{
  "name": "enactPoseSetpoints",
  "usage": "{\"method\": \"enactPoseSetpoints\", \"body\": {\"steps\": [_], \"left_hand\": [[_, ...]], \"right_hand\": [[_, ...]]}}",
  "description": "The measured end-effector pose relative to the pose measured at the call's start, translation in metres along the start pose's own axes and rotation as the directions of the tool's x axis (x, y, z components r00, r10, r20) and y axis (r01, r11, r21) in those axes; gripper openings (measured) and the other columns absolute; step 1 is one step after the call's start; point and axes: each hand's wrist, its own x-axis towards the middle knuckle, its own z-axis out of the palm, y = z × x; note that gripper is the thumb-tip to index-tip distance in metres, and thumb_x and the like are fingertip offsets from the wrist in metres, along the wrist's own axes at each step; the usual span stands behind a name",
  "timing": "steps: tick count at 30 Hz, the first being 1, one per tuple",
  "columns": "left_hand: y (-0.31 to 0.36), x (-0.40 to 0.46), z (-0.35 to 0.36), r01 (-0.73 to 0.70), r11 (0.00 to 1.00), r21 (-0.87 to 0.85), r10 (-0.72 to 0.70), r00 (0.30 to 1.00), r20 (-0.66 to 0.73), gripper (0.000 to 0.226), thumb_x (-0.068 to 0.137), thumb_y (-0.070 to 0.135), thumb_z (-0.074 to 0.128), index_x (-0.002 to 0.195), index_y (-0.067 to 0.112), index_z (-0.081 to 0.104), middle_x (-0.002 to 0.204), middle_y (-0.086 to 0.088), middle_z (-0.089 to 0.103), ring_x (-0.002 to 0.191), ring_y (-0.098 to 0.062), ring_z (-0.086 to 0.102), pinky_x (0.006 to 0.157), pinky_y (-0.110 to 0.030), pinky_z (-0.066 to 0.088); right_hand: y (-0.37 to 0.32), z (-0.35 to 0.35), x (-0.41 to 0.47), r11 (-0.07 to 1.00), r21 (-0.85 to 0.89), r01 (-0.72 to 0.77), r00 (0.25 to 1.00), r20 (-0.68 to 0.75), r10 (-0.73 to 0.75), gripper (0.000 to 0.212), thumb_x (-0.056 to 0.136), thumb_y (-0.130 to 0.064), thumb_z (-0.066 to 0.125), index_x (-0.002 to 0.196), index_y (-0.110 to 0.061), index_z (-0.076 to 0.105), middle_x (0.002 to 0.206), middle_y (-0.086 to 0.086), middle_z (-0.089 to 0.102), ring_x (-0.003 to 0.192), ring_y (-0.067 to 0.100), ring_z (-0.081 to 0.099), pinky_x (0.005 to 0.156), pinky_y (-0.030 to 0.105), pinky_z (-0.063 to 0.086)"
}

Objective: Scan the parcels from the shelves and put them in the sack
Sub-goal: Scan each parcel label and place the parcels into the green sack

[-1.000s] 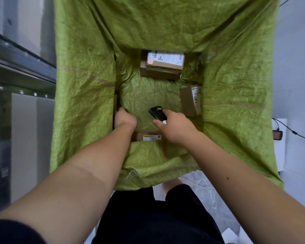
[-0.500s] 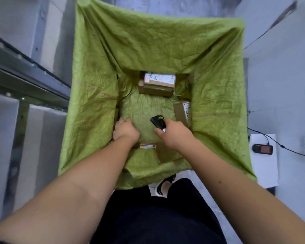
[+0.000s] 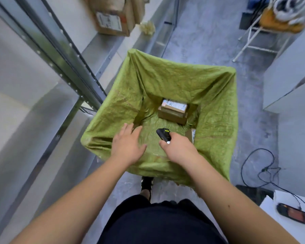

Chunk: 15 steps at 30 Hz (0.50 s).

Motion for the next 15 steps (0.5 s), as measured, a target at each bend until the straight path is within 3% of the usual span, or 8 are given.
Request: {"method": "enactPoseSetpoints", "body": {"steps": [4,8,15], "left_hand": [[0.004,-0.07,-0.01,0.202,0.979,-0.035,-0.205,0.97,-0.128,0.08,0.092,0.069,0.054,0.162,0.037,0.029,0.17,-0.003,0.028,0.159,-0.026,0.018,0.126,-0.051,0.017],[0.004,-0.136,-0.009,0.334,0.933,-0.133,-0.353,0.921,-0.165,0.08,0.093,0.068,0.054,0.163,0.038,0.028,0.172,-0.004,0.024,0.16,-0.026,0.015,0.128,-0.051,0.016],[-0.026,-0.242,0.002,0.563,0.789,-0.246,-0.61,0.766,-0.203,0.084,0.091,0.071,0.053,0.163,0.04,0.024,0.173,-0.005,0.023,0.16,-0.026,0.014,0.128,-0.051,0.017]], "right_hand": [[0.004,-0.005,-0.029,0.991,-0.023,0.129,0.992,-0.001,-0.129,0.047,0.096,-0.057,0.053,0.125,-0.021,0.058,0.12,0.013,0.067,0.107,0.037,0.064,0.089,0.042,0.054],[-0.004,-0.005,-0.063,0.959,-0.048,0.279,0.96,0.025,-0.278,0.045,0.097,-0.055,0.053,0.127,-0.022,0.057,0.117,0.012,0.066,0.104,0.036,0.064,0.091,0.045,0.055],[-0.05,0.035,-0.125,0.819,-0.045,0.572,0.816,0.125,-0.564,0.043,0.096,-0.056,0.054,0.126,-0.025,0.057,0.112,0.01,0.065,0.103,0.035,0.061,0.084,0.04,0.05]]}}
